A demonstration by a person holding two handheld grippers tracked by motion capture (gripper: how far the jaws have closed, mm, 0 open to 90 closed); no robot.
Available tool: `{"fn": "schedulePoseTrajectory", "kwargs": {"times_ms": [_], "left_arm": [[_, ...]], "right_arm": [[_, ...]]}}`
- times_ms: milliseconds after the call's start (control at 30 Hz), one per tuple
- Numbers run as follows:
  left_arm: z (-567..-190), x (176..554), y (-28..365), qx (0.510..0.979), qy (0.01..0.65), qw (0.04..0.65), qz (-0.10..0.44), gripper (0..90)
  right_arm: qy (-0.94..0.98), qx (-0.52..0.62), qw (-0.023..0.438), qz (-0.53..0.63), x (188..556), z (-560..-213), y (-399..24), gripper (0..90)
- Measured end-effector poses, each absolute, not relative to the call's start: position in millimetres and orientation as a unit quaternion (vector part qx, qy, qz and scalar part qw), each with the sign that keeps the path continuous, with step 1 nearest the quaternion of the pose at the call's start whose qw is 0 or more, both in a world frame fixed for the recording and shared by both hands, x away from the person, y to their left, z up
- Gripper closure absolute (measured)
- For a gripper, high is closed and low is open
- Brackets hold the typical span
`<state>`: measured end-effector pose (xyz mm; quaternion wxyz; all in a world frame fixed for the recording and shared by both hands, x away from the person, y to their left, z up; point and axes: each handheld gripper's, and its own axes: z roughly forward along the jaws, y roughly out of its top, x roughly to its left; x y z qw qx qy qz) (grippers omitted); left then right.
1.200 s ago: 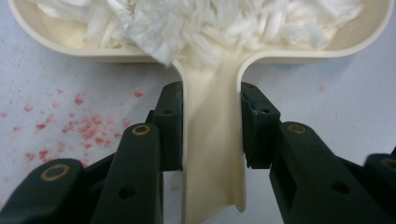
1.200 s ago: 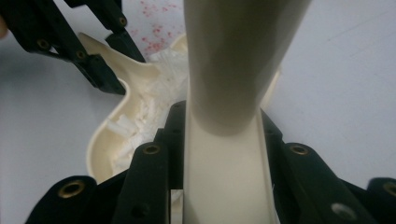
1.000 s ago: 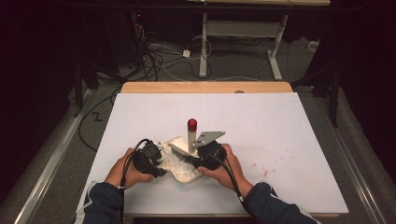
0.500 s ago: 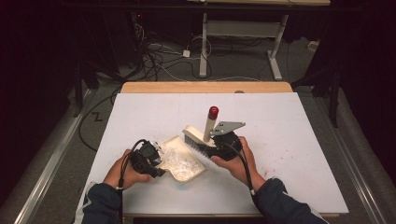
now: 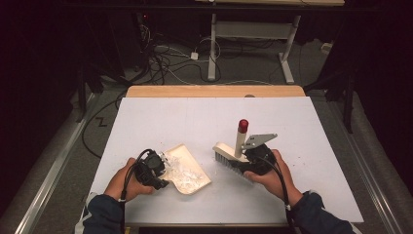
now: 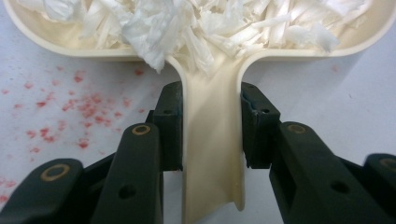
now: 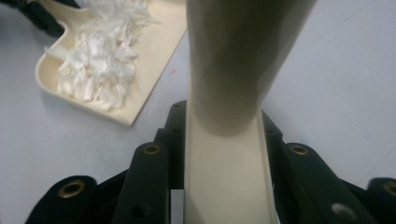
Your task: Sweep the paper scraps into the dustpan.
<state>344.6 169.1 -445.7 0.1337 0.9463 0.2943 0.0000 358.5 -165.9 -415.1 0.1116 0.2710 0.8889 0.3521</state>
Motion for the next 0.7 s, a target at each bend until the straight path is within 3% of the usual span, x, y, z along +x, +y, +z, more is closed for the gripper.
{"fn": "schedulePoseTrajectory", "kwargs": {"times_ms": [267,700], "left_arm": [[-446.3,342.1,163.0,0.950,0.286,0.122,-0.003,63.1],[-448.3,346.0,157.5,0.950,0.284,0.126,-0.005,63.1]], "right_arm": [[0.903,0.257,0.078,0.335,340.1,-421.9,-161.9,67.7],[0.904,0.213,0.088,0.359,337.2,-423.0,-134.6,67.8]]}}
